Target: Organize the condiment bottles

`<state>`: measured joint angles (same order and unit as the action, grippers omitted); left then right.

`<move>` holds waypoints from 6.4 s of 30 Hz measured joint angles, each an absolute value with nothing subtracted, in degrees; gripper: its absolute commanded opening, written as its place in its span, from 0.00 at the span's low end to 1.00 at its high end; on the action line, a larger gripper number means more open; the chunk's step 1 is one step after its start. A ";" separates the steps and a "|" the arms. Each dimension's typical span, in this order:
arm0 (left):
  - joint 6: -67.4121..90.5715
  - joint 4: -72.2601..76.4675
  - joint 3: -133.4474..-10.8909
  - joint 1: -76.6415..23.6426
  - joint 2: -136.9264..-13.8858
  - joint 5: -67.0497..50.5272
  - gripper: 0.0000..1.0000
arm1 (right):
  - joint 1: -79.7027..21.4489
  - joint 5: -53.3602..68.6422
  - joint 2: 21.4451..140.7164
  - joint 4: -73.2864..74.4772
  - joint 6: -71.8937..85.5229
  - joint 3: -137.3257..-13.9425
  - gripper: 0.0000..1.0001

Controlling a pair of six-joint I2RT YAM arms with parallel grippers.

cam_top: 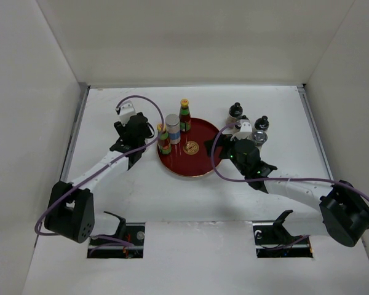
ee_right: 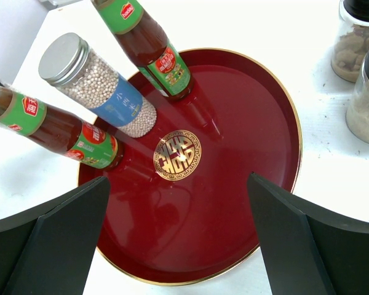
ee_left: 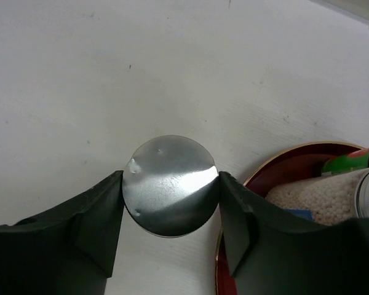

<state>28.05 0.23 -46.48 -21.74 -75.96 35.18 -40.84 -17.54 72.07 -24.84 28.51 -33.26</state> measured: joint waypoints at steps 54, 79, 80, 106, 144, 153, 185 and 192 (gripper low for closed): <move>18.15 16.53 -35.09 -53.45 -70.57 42.68 0.50 | -39.03 -18.24 70.28 -24.86 28.97 -32.40 1.00; 16.34 23.79 -28.99 -48.45 -45.34 46.98 0.26 | -38.89 -20.47 68.53 -19.18 27.42 -35.14 0.33; 16.97 23.81 -27.92 -47.33 -44.27 48.05 0.27 | -38.72 -20.95 68.53 -18.11 27.40 -36.10 0.36; 41.30 22.11 -11.29 -24.05 -46.35 35.40 0.43 | -21.41 -28.34 93.73 1.02 17.26 -63.72 1.00; 42.19 25.26 -10.13 -22.92 -47.37 34.17 0.51 | -36.12 -25.08 88.79 -3.40 15.62 -63.24 0.59; 42.30 25.56 -10.13 -22.96 -47.40 33.95 0.51 | -42.98 -19.57 100.77 -3.75 16.82 -67.68 0.69; 42.41 26.81 -10.13 -23.29 -48.53 33.80 0.55 | -21.87 -23.20 104.88 -1.52 16.23 -74.46 1.00; 42.41 26.83 -10.13 -23.29 -48.53 33.80 0.55 | -21.65 -23.51 109.30 -1.69 16.73 -76.90 0.82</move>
<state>42.41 26.83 -10.13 -23.29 -48.53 33.80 -21.65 -23.51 109.30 -1.69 16.73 -76.90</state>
